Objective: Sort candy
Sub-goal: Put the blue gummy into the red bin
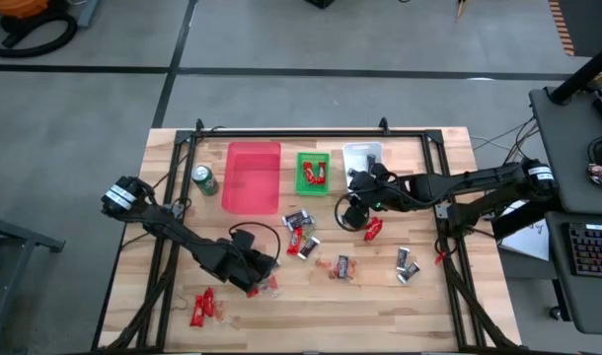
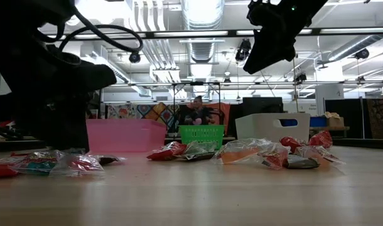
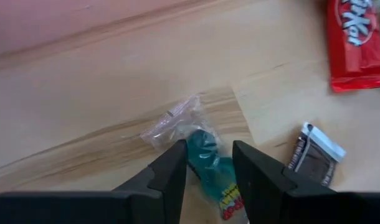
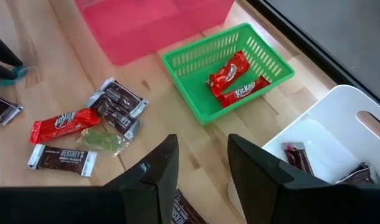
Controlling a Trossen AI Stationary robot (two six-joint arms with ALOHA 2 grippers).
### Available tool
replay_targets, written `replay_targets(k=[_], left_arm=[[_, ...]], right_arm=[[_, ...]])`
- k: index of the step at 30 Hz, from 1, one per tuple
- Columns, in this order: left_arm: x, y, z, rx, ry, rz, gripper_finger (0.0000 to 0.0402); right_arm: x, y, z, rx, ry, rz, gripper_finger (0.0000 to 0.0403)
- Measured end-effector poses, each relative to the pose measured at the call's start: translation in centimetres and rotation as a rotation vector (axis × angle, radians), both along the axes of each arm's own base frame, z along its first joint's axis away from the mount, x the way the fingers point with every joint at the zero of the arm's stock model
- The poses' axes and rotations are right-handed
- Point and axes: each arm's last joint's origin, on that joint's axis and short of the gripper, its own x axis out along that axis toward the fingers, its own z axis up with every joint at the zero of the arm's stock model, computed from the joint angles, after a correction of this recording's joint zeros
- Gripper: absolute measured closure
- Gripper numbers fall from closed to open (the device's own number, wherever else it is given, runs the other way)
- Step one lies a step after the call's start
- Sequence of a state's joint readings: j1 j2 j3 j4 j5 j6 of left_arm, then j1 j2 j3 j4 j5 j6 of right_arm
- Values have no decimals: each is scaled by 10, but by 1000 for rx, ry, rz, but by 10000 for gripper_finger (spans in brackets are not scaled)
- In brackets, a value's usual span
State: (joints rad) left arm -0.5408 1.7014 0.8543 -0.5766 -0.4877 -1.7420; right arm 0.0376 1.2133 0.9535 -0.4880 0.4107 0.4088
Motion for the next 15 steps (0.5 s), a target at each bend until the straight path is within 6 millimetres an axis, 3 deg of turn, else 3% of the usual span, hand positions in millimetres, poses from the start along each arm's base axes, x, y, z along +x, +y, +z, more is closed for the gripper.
replay_targets(k=[10,15], left_arm=[[1,-1,-4,7,13,-3,292],[0,0,-4,10,19,-11,344]], right_arm=[[0,0,0,0,-5,-1,274],[0,0,0,0,-6,0,273]])
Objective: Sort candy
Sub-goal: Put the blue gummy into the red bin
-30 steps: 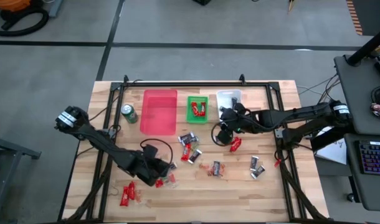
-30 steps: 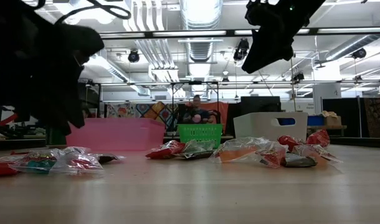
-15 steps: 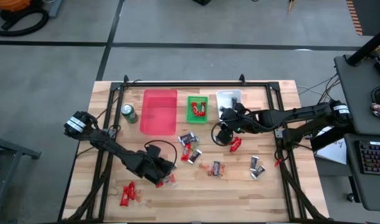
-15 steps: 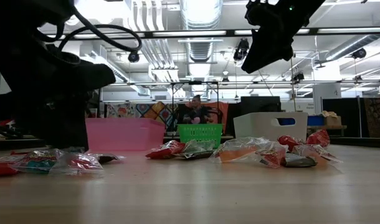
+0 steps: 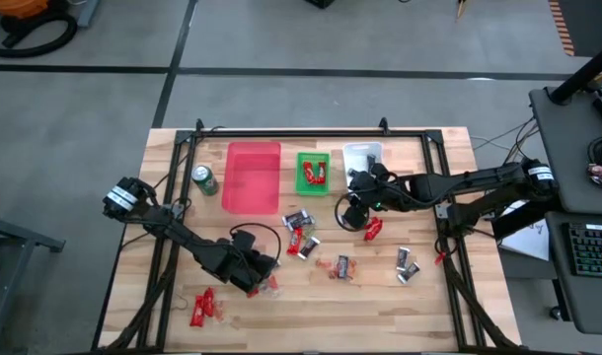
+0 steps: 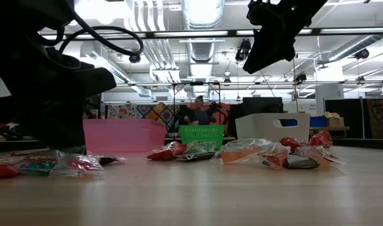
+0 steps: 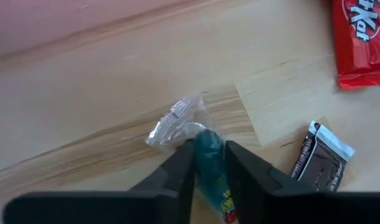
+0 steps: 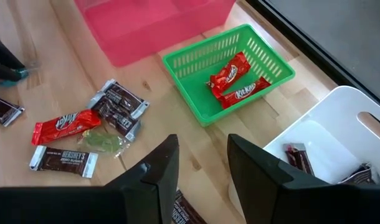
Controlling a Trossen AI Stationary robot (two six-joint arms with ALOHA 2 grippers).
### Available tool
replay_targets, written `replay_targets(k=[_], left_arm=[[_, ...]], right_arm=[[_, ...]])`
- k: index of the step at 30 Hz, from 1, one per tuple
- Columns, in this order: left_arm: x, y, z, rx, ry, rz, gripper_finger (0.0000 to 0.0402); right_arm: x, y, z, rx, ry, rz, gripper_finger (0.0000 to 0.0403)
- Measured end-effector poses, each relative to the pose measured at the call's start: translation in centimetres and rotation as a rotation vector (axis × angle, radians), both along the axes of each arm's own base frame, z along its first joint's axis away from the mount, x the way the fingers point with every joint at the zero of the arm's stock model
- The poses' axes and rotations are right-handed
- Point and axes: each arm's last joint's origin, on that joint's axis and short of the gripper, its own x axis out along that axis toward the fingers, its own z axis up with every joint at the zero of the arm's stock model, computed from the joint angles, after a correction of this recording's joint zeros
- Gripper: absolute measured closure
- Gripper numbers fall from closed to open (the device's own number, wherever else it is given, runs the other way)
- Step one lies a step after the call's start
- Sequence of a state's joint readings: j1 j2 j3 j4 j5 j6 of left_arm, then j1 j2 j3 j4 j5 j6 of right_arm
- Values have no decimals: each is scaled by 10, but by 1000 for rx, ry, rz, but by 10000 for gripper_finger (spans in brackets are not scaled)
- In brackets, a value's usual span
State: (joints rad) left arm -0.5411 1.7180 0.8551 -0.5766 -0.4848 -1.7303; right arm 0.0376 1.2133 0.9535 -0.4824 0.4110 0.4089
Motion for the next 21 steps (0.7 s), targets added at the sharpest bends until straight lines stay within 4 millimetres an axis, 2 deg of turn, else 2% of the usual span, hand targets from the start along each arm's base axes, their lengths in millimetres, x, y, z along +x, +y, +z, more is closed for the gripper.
replay_targets(k=[4,10,17,21], left_arm=[[1,-1,2,9,8,-28,392],[7,-5,14,33,61,-85,397],[16,-9,50,133,153,-150,401],[22,-9,80,225,194,-197,401]], right_arm=[[0,0,0,0,0,0,271],[0,0,0,0,0,0,275],[0,0,0,0,0,0,271],[0,0,0,0,0,0,273]])
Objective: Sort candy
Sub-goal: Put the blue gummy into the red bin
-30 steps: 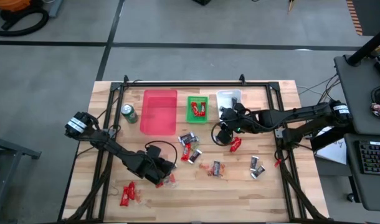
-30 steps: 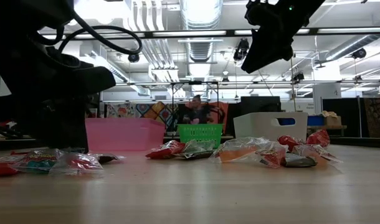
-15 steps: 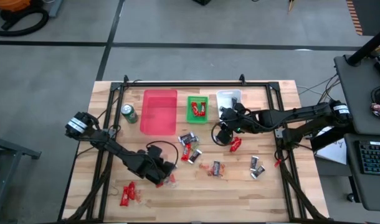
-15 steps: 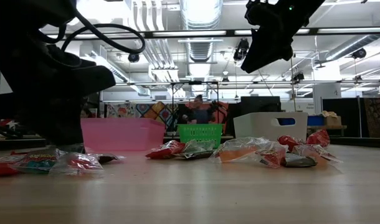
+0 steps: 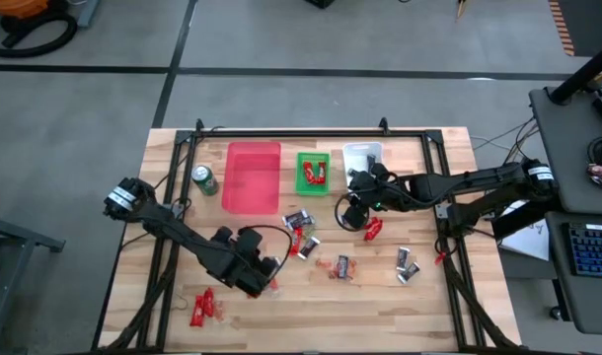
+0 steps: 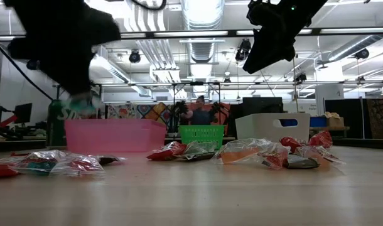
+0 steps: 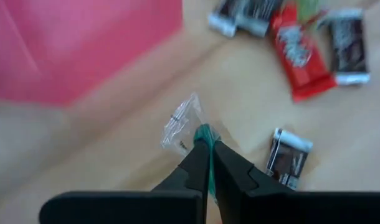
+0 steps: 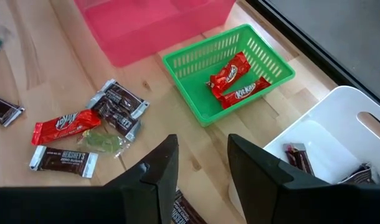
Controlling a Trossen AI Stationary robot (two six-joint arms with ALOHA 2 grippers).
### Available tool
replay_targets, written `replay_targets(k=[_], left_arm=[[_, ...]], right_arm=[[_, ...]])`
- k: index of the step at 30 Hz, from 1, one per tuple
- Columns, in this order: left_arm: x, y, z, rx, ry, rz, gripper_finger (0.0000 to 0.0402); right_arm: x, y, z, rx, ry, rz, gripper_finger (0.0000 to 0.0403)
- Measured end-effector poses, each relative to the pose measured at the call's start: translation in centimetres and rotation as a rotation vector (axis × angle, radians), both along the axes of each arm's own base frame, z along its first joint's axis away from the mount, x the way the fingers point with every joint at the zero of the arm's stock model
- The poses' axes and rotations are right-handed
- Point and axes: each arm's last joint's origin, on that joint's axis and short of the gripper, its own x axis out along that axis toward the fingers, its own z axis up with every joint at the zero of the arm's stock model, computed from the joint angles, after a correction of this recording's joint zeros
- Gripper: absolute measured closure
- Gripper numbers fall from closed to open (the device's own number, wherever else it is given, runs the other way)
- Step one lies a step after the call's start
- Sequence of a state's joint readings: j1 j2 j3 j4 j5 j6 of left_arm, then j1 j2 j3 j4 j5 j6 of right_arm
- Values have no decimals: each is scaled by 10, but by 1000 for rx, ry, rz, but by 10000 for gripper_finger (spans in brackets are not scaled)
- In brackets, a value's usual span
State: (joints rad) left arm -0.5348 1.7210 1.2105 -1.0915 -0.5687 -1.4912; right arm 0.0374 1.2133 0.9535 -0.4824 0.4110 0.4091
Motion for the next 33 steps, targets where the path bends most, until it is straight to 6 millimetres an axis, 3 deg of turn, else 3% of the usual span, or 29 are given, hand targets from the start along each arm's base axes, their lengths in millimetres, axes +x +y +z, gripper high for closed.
replay_targets(k=[4,8,15,19,25,30,33], left_arm=[[9,9,36,121,30,-47,401],[22,31,65,204,85,-104,401],[45,108,85,256,258,-157,401],[46,161,76,251,371,-115,401],[37,228,41,190,456,-97,401],[28,266,8,33,383,-179,401],[19,279,-4,0,370,-143,401]], right_arm=[[0,0,0,0,1,0,275],[0,0,0,-1,1,1,272],[0,0,-1,-16,15,17,271],[-1,0,-3,-39,30,38,271],[-2,-2,-3,-99,38,-2,271],[-2,-3,-3,-120,39,-14,271],[-1,-3,-2,-119,35,-15,271]])
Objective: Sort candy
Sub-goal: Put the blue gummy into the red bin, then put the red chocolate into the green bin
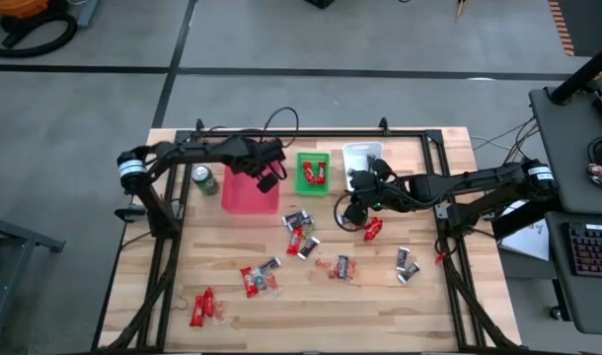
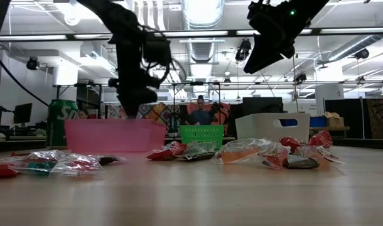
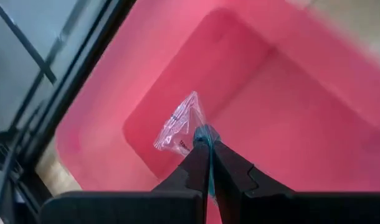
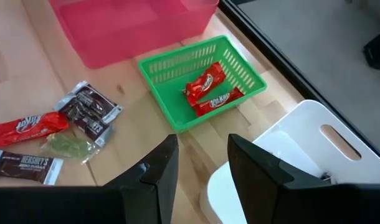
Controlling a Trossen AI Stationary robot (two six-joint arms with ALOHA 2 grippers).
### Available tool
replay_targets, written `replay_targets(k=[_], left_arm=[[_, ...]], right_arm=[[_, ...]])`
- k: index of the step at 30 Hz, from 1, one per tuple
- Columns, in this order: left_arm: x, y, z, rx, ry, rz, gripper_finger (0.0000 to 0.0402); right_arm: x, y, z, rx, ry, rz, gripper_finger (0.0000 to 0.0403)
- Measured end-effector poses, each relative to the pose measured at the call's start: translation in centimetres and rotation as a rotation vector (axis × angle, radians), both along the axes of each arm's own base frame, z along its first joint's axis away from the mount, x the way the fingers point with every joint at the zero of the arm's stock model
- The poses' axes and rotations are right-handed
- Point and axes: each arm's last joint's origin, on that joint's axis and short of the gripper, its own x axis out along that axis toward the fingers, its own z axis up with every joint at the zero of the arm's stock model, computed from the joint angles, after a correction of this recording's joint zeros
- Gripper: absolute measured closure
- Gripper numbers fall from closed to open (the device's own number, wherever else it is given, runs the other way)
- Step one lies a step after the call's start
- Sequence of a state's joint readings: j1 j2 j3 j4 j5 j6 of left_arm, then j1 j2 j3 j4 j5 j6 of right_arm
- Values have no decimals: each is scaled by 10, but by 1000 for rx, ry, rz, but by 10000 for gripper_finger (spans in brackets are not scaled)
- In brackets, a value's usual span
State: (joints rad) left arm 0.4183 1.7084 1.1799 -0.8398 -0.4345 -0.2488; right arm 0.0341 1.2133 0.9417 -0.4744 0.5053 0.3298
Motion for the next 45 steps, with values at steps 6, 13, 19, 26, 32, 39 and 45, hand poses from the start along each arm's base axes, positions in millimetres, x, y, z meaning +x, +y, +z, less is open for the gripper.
replay_targets(k=[6,13,19,26,32,39,45], left_arm=[[-6,1,-11,-14,2,19,402],[-5,0,-11,-13,6,9,368],[-5,1,-11,0,20,-9,298],[-6,-27,6,-14,-29,3,256],[2,-87,34,15,-181,-171,255],[4,-156,57,11,-354,-390,263],[4,-207,67,65,-491,-519,270]], right_arm=[[0,0,0,21,-11,-9,271],[0,1,0,73,-37,-34,271],[1,4,-1,206,-55,4,271],[-1,13,-5,490,-15,114,271],[-13,18,-14,674,126,29,271],[-40,15,-25,681,360,-252,271],[-50,13,-34,642,415,-348,271]])
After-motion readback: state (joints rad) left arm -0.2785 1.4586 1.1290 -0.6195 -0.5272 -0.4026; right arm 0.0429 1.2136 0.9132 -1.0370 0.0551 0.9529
